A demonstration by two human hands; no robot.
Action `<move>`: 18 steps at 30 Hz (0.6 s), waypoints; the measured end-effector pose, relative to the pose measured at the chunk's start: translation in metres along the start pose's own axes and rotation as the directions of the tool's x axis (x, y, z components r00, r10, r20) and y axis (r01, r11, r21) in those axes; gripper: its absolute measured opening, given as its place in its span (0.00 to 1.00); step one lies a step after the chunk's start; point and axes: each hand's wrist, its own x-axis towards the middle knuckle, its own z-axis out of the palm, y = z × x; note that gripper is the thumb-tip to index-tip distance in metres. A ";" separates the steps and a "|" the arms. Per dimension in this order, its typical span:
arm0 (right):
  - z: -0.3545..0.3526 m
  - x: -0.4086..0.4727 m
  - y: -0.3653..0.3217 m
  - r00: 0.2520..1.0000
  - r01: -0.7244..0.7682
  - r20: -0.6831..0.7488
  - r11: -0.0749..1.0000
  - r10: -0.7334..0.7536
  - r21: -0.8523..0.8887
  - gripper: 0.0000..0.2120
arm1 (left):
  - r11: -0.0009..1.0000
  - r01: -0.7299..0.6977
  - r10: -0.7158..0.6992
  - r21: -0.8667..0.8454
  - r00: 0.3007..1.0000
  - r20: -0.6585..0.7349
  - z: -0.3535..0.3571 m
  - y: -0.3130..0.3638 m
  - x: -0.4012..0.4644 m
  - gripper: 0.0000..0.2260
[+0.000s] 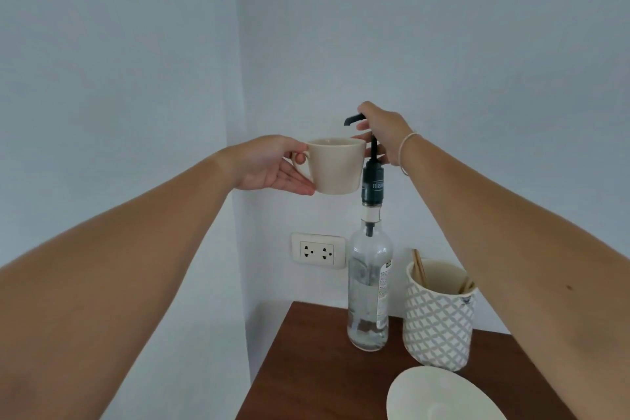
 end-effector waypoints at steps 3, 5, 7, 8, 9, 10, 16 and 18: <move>0.002 0.003 0.001 0.999 -0.012 -0.049 1.000 0.012 -0.008 0.11 | 1.000 -0.013 0.013 -0.003 1.000 0.021 0.000 0.001 0.006 0.14; 0.004 0.006 0.000 0.997 0.002 -0.080 1.000 -0.002 -0.004 0.10 | 1.000 -0.025 0.025 -0.016 0.999 0.030 0.000 0.001 0.009 0.14; 0.005 0.007 0.000 0.996 0.009 -0.092 1.000 -0.009 0.000 0.09 | 0.999 -0.029 0.030 -0.022 0.999 0.037 -0.001 0.000 0.010 0.14; 0.006 0.008 0.000 0.996 0.011 -0.093 1.000 -0.011 0.004 0.08 | 0.999 -0.031 0.032 -0.020 0.999 0.038 -0.002 0.000 0.011 0.14; 0.006 0.008 0.000 0.995 0.013 -0.098 1.000 -0.012 0.007 0.08 | 0.999 -0.031 0.032 -0.019 0.999 0.040 -0.003 0.000 0.011 0.14; 0.007 0.009 0.001 0.994 0.015 -0.107 1.000 -0.014 0.009 0.08 | 0.999 -0.030 0.031 -0.018 0.999 0.040 -0.003 0.000 0.012 0.14; 0.015 0.011 0.005 0.987 0.044 -0.156 0.997 -0.032 0.070 0.07 | 0.999 -0.035 0.036 -0.021 0.999 0.030 -0.007 0.002 0.014 0.14; 0.017 0.011 0.005 0.983 0.058 -0.178 0.993 -0.039 0.101 0.06 | 0.999 -0.037 0.037 -0.021 0.999 0.027 -0.009 0.004 0.014 0.14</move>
